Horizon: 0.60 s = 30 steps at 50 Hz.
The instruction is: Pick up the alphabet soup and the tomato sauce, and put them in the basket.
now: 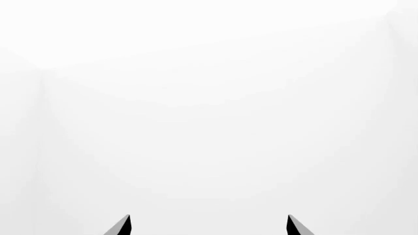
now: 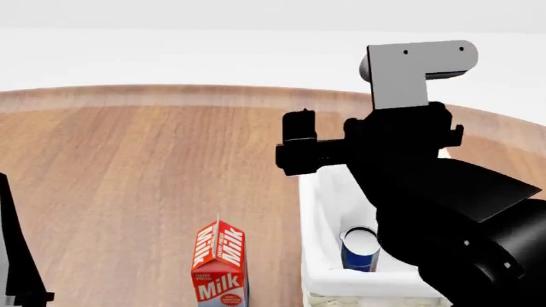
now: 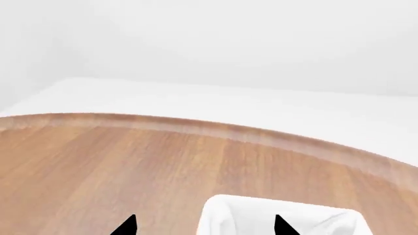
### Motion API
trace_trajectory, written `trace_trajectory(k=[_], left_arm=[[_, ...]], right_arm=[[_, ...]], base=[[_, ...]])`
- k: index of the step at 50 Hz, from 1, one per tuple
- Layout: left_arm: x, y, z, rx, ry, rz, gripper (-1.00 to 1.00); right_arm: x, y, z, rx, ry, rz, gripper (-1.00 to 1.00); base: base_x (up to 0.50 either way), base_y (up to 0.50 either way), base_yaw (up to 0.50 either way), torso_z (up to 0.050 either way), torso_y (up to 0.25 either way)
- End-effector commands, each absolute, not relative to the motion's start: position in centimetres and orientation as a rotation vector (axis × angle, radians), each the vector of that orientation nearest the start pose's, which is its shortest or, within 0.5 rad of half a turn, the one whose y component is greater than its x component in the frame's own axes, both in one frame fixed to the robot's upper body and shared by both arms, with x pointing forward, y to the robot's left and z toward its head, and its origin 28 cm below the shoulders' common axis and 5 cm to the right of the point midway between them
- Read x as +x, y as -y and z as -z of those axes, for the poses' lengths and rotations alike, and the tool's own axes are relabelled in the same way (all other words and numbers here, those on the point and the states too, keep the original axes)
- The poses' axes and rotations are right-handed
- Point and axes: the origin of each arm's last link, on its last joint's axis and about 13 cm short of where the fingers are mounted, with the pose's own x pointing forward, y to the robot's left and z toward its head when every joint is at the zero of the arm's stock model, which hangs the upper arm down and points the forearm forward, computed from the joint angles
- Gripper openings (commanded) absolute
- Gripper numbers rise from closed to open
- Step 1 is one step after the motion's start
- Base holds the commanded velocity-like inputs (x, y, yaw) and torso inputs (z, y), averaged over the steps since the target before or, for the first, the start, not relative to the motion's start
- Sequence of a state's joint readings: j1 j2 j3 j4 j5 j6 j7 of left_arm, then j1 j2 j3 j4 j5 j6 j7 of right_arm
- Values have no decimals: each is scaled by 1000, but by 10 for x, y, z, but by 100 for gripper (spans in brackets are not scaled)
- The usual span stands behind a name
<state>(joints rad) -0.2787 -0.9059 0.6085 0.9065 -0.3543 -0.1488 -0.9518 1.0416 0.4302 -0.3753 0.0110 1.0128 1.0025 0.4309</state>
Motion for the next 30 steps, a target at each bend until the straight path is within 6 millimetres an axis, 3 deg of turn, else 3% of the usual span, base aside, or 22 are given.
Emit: trace_trajectory(k=[1, 12, 13, 18, 30], left_arm=[[160, -216, -182, 149, 613, -8, 100], [160, -215, -183, 151, 614, -6, 100], [160, -215, -182, 153, 612, -4, 100], [160, -215, -184, 154, 615, -3, 100], [160, -214, -186, 159, 616, -2, 100]], right_arm=[[288, 105, -244, -51, -216, -330, 100], [259, 93, -238, -104, -246, -427, 100], [249, 88, -235, -132, -253, -462, 100], [231, 82, -236, -155, -253, -510, 100], [206, 77, -226, -184, -296, -586, 100]], base=[[0, 0, 0, 0, 0], [0, 0, 0, 0, 0], [0, 0, 0, 0, 0], [0, 0, 0, 0, 0], [0, 0, 0, 0, 0]])
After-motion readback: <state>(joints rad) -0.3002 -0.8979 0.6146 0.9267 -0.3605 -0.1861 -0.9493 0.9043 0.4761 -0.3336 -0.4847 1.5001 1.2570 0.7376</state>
